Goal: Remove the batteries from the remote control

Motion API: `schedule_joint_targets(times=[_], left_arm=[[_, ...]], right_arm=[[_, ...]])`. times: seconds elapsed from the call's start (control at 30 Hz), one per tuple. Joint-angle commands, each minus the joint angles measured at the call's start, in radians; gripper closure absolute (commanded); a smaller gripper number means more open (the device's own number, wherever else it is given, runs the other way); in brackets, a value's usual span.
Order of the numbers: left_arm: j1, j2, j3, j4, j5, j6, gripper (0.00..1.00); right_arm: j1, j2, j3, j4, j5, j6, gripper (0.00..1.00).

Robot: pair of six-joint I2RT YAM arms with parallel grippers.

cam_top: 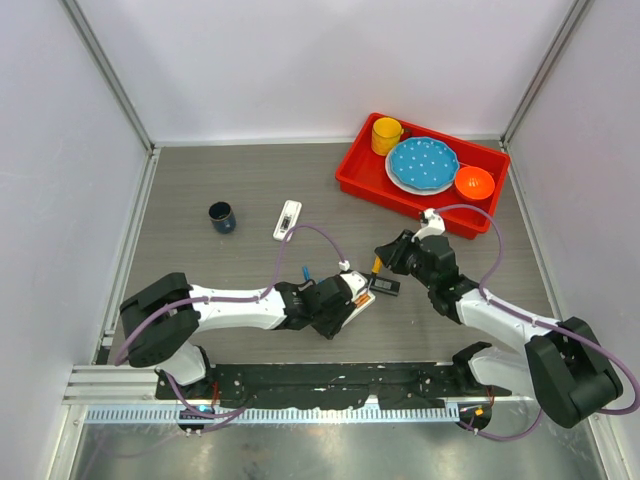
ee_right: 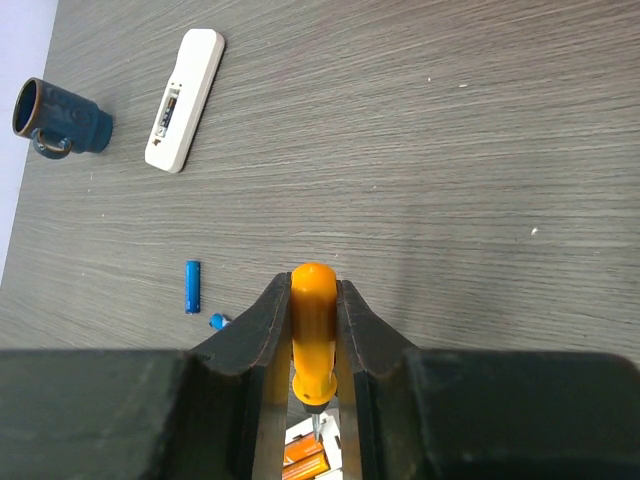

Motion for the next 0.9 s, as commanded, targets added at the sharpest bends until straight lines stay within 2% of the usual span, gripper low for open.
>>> schedule_joint_targets(times=[0.0, 0.37, 0.6, 0.87], left_arm=[[-0.001, -0.010, -0.008, -0.003, 0.031, -0.010, 1.00], [0.001, -0.010, -0.008, -0.011, 0.030, -0.011, 1.00], [0.001, -0.007, -0.007, -0.010, 0.026, -0.011, 1.00], [0.001, 0.008, -0.005, 0.001, 0.026, -0.013, 1.00]], right_arm=[[-0.005, 0.006, -0.010, 0.060, 0.020, -0.033, 0.99], [-0.006, 0.005, -0.022, 0.059, 0.018, -0.068, 0.99], [-0.008, 0.015, -0.042, 0.080, -0.031, -0.073, 0.99], [-0.006, 0.017, -0.091, 0.163, -0.125, -0.007, 0.99]])
